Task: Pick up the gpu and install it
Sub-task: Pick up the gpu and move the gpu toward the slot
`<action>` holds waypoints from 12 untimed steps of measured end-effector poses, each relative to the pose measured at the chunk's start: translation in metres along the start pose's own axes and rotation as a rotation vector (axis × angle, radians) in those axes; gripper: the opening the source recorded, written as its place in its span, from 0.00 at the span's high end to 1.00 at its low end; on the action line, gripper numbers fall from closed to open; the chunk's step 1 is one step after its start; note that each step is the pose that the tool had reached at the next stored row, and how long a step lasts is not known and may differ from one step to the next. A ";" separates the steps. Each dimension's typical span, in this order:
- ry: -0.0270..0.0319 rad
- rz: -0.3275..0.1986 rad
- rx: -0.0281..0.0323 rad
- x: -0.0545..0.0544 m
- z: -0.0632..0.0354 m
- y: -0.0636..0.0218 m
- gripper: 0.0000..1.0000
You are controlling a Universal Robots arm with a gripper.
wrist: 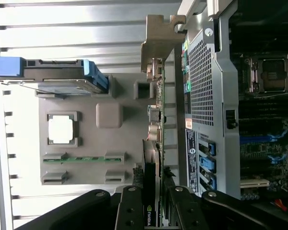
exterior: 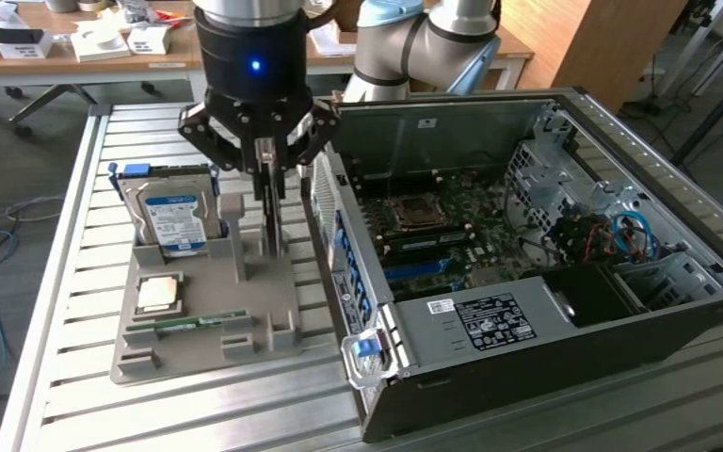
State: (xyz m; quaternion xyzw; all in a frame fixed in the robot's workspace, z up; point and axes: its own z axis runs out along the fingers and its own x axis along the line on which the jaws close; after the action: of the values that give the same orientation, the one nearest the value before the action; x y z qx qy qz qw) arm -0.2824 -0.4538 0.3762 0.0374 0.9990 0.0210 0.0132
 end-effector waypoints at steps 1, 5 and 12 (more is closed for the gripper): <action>0.0001 0.000 0.0001 0.000 -0.0030 0.0001 0.74; 0.0000 0.000 0.0000 0.000 -0.0148 0.0006 0.74; 0.0000 0.000 0.0000 -0.001 -0.0335 0.0014 0.74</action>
State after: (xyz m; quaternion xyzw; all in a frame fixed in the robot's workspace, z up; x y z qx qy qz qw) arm -0.2824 -0.4539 0.4097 0.0374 0.9990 0.0210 0.0132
